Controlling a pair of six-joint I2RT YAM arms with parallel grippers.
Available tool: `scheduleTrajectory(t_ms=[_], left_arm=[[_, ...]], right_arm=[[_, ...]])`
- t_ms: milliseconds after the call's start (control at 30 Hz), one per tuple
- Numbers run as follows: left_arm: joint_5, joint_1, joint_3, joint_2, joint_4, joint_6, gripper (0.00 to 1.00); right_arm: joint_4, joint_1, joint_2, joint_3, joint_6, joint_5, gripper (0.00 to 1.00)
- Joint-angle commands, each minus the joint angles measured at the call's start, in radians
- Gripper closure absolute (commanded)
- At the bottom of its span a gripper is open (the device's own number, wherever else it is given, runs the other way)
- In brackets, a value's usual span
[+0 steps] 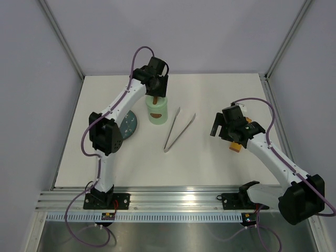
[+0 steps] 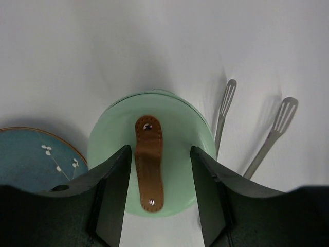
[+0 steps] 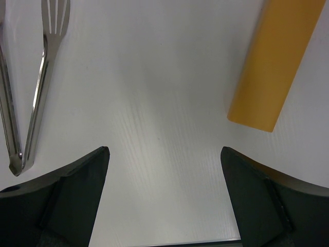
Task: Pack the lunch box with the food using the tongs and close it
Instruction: Close the box lid on the packing box, then reset both arms
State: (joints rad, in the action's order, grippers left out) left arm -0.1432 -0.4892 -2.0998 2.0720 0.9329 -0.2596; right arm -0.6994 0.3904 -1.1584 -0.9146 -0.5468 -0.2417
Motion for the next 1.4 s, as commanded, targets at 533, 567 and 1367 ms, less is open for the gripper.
scheduleTrajectory(t_ms=[533, 567, 1367], left_arm=[[-0.050, -0.009, -0.101, -0.098, 0.021, 0.023, 0.52], [-0.050, -0.011, -0.098, -0.104, 0.014, 0.025, 0.52], [-0.010, -0.017, -0.069, 0.005, 0.006, 0.010, 0.55]], right_arm=[[0.046, -0.005, -0.009, -0.010, -0.010, 0.005, 0.03], [0.043, -0.005, -0.011, -0.010, -0.008, 0.005, 0.03], [0.046, -0.005, -0.020, -0.001, -0.010, 0.018, 0.03]])
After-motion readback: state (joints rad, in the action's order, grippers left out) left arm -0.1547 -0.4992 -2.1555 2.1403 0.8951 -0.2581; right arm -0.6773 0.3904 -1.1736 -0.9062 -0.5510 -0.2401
